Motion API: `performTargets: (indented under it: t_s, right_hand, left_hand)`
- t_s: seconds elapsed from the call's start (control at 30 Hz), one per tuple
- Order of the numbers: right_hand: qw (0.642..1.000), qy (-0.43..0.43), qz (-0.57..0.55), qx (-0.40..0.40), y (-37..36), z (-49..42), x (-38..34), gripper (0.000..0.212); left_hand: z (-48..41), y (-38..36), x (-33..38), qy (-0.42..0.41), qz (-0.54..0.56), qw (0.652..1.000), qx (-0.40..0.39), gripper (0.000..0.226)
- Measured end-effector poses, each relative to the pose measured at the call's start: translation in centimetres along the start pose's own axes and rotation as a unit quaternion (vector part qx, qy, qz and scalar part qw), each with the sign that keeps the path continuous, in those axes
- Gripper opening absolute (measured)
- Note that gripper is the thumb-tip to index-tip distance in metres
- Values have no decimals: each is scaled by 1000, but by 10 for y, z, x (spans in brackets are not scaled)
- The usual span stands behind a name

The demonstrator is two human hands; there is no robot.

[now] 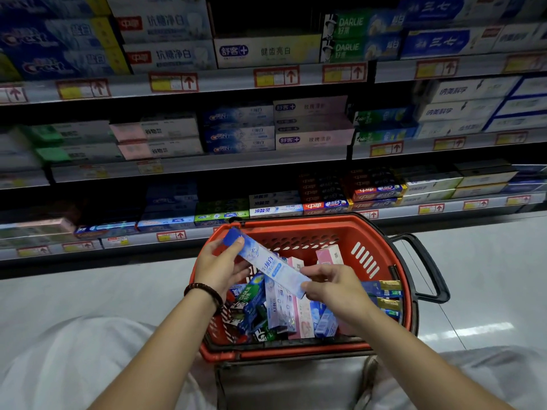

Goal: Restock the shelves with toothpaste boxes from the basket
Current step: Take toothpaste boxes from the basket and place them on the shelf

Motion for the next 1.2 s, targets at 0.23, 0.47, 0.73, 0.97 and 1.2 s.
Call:
performTargets:
  t_s: [0.23,0.47,0.73,0.97,1.2]
  right_hand:
    - [996,38,67,33,8,2,-11,34]
    - [985,93,131,68,13,8,-16,40]
    - [983,102,71,135,18,5,-18,46]
    - [990,62,-11,129,17,1,-9,32]
    - [988,49,-108,101,17,-1,-11,24]
  left_hand:
    - [6,4,2,10,-5,1000,14,51]
    - [8,7,7,15,40,999,6,39]
    - [13,5,15,4,75,997,-33,40]
    - [14,0,17,-30,74,995,-57,39]
    - [13,0,13,-26,93,993,-67,30]
Point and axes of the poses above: each hand's wrist, its own z-axis away from the middle knuckle, its own y-axis out of the back of the hand, x = y × z, the point moved 3 cm from there along -z, towards the middle knuckle, and after that the axes turned 3 degrees about -y, right-handed, at the moved point
